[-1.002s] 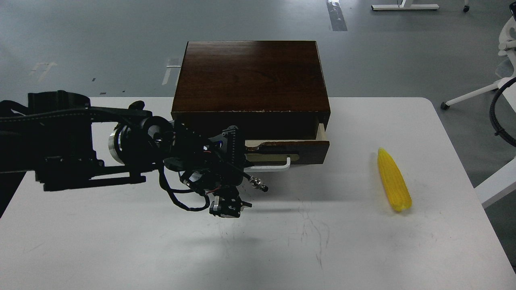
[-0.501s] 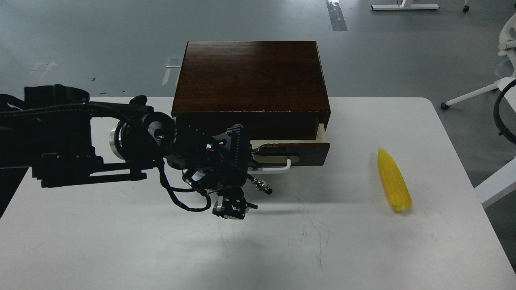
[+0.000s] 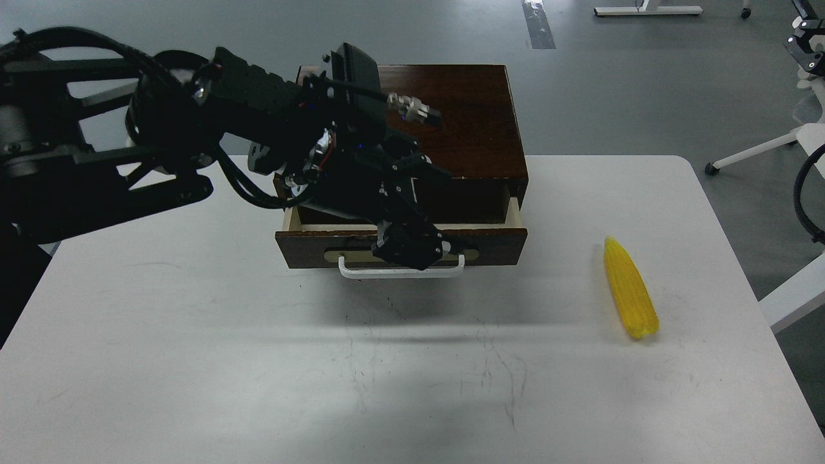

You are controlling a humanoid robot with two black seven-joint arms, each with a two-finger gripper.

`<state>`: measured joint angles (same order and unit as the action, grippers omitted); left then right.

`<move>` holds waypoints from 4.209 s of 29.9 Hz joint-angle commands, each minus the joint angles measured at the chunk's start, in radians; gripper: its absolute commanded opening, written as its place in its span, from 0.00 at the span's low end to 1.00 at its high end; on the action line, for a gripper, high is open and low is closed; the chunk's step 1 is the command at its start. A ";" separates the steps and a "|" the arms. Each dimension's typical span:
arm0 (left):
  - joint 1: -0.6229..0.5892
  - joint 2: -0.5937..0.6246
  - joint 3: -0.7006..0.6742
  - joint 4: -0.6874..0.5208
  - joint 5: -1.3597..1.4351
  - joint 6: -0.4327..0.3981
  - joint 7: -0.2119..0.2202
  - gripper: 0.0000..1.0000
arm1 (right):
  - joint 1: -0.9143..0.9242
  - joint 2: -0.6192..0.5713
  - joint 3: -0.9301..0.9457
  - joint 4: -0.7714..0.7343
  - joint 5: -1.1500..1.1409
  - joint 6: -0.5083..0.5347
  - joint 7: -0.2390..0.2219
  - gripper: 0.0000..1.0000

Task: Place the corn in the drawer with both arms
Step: 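Release the handle and withdraw the left arm away from the box, then reach the right gripper to the yellow corn cob and grasp it, then lift the corn cob with the right gripper and carry it over the drawer, then lower the corn cob into the open drawer with the right gripper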

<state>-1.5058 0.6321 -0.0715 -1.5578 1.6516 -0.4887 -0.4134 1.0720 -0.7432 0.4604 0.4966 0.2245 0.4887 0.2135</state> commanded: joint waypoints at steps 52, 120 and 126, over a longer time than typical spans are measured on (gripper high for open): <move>0.315 0.143 -0.386 0.624 -1.826 0.000 0.001 0.98 | -0.098 -0.007 -0.637 0.519 -1.436 -0.240 -0.008 0.00; 0.311 0.262 -0.387 0.614 -1.826 0.000 -0.005 0.98 | 0.476 0.375 -0.631 0.867 -2.309 -0.206 0.038 0.64; 0.311 0.261 -0.389 0.614 -1.826 0.000 -0.004 0.98 | 0.485 0.374 -0.628 0.872 -2.269 -0.206 0.038 0.67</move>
<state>-1.1937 0.8936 -0.4586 -0.9434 -0.1746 -0.4888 -0.4187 1.5533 -0.3682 -0.1676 1.3656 -2.0604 0.2823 0.2516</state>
